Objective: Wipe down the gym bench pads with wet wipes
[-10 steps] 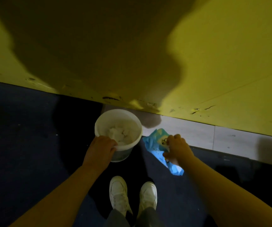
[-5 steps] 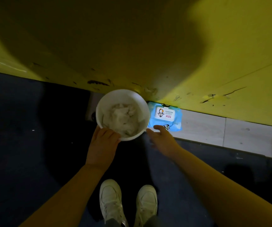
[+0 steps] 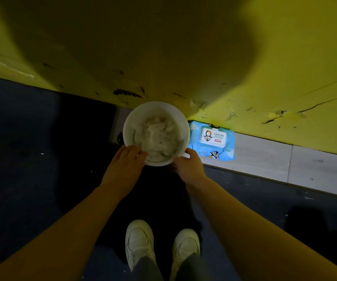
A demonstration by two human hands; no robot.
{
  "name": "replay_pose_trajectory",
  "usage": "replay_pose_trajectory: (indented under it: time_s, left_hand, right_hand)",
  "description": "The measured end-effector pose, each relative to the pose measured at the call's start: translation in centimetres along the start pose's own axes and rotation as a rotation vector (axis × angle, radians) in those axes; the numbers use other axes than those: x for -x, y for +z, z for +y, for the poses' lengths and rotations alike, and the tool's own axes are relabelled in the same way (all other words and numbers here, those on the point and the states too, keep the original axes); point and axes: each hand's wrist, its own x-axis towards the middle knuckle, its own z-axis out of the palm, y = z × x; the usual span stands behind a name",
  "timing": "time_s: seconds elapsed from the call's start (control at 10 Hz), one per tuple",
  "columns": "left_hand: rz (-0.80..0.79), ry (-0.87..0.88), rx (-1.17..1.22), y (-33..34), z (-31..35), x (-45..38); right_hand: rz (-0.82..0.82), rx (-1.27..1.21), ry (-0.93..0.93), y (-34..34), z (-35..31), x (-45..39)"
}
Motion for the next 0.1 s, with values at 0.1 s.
replay_pose_trajectory:
  time_s: [0.1]
  left_hand:
    - [-0.13,-0.014,-0.064,-2.3,0.35,-0.57]
  right_hand:
    - [-0.039,0.238,0.038,-1.64,-1.66,2.42]
